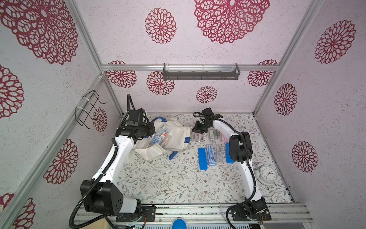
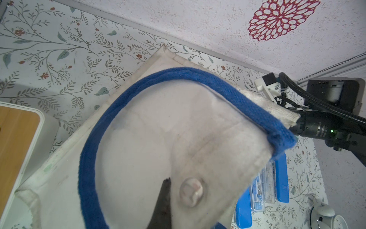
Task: Take out the compass set from the canvas bag
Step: Place the compass set at the center of the board.
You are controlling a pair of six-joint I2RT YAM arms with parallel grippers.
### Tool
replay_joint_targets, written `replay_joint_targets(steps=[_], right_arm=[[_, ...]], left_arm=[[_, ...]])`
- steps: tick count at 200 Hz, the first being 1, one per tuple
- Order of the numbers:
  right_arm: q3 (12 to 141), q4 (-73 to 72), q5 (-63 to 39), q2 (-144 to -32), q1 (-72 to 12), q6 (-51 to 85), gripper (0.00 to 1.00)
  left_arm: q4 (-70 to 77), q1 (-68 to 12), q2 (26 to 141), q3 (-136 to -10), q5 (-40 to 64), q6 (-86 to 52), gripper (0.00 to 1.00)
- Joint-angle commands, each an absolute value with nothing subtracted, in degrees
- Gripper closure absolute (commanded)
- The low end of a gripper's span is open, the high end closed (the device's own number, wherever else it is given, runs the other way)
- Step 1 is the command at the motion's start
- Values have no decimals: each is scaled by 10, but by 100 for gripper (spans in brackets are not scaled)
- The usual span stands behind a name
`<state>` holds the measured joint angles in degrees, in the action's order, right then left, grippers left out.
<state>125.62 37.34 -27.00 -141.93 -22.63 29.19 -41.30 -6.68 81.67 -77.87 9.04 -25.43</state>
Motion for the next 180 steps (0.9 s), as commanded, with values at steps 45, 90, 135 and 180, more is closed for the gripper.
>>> replay_joint_targets(steps=[45,90,135,180], right_arm=[[1278,393,-289,-1435,-228,299,80],[1266,402,-270,-1398,-228,291,59],[1233,385,-232,-1309,-225,317,48],[1176,358,-217,-1228,-224,353,53]], left_arm=[[-414,-65,810,-795,121,-259,100],[-412,-80,800,-791,123,-251,100],[-408,-94,792,-791,132,-251,100],[-404,-104,782,-782,117,-258,100]])
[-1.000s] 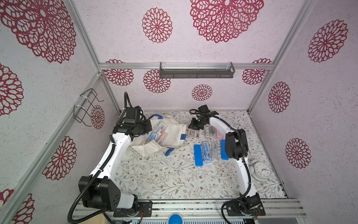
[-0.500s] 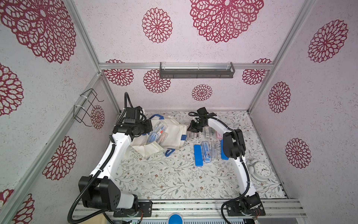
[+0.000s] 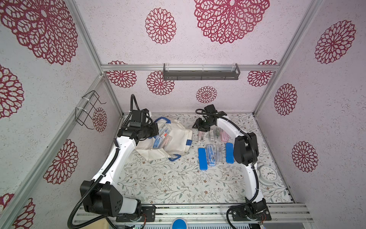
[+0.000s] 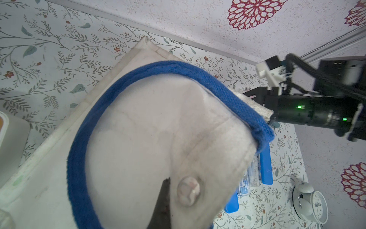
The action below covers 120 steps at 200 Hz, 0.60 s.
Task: Take out the compass set from the canvas bag
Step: Place the compass set at the center of the board, then pick up the compass set from the canvas bag.
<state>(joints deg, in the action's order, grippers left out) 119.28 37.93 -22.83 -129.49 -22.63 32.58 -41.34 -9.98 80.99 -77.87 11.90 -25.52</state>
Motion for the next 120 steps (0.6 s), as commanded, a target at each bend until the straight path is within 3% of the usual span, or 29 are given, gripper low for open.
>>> replay_joint_targets(steps=[1,32,70,95,120], right_arm=[[1175,357,-217,-1227,-225,354,53],[1139,321,-259,-1229,-227,383,66],[1126,292,-268,-1242,-239,406,74],[1041,204,-244,-1169,-244,438,74],[906,60,-229,-1051,-249,508,66]], left_arm=[[-404,-104,782,-782,116,-258,100],[-413,-103,768,-774,89,-255,100],[-428,-101,764,-774,88,-253,100],[-426,-101,765,-772,104,-254,100],[-422,-103,765,-773,116,-258,100]])
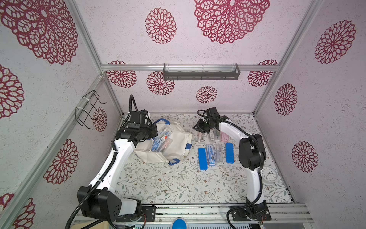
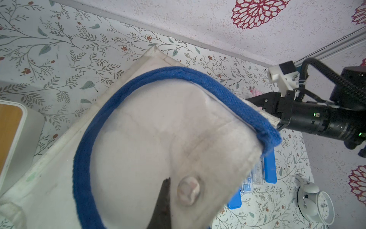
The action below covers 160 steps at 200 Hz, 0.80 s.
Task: Take out the compass set from the canvas bag
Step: Pick up the compass set from the canvas bag.
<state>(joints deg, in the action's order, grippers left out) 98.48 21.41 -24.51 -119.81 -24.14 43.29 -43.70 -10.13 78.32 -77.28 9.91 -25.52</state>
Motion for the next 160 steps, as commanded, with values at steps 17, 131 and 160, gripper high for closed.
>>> replay_joint_targets(steps=[17,131,160], right_arm=[[845,4,-218,-977,-269,530,63],[765,57,-131,-932,-512,575,80],[746,26,-118,-976,-510,624,76]], left_arm=[[-415,-107,763,-769,119,-260,100],[-414,-136,789,-776,89,-276,100],[-415,-149,775,-772,95,-272,100]])
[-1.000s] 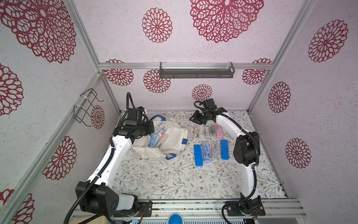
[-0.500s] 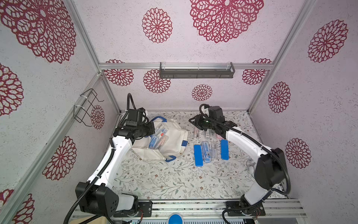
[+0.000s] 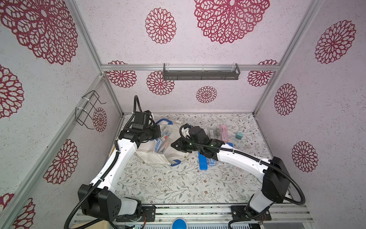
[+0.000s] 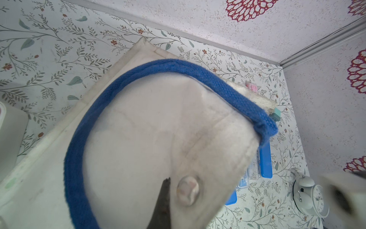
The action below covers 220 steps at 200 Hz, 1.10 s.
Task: Take out the compass set from the canvas bag
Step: Pick up the compass set from the canvas bag.
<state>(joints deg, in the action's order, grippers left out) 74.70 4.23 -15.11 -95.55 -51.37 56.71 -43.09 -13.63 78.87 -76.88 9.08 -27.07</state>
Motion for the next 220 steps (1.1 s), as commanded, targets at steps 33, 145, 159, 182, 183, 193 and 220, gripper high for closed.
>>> replay_joint_targets(steps=[33,145,159,182,183,193,220], right_arm=[[802,-10,-124,-1079,-509,694,70],[967,121,-33,-1255,-482,803,41],[968,124,-31,-1261,-478,808,41],[988,142,-32,-1280,-475,807,40],[989,141,-33,-1281,-475,807,40],[992,128,-41,-1290,-473,808,40],[973,29,-60,-1303,-470,814,42]], left_arm=[[-419,-163,755,-761,93,-272,100],[-422,-192,721,-739,88,-282,100],[-421,-193,721,-739,92,-281,100],[-419,-196,724,-740,98,-282,100],[-419,-196,724,-740,98,-283,100],[-415,-198,727,-740,102,-285,100],[-410,-207,734,-741,106,-291,100]])
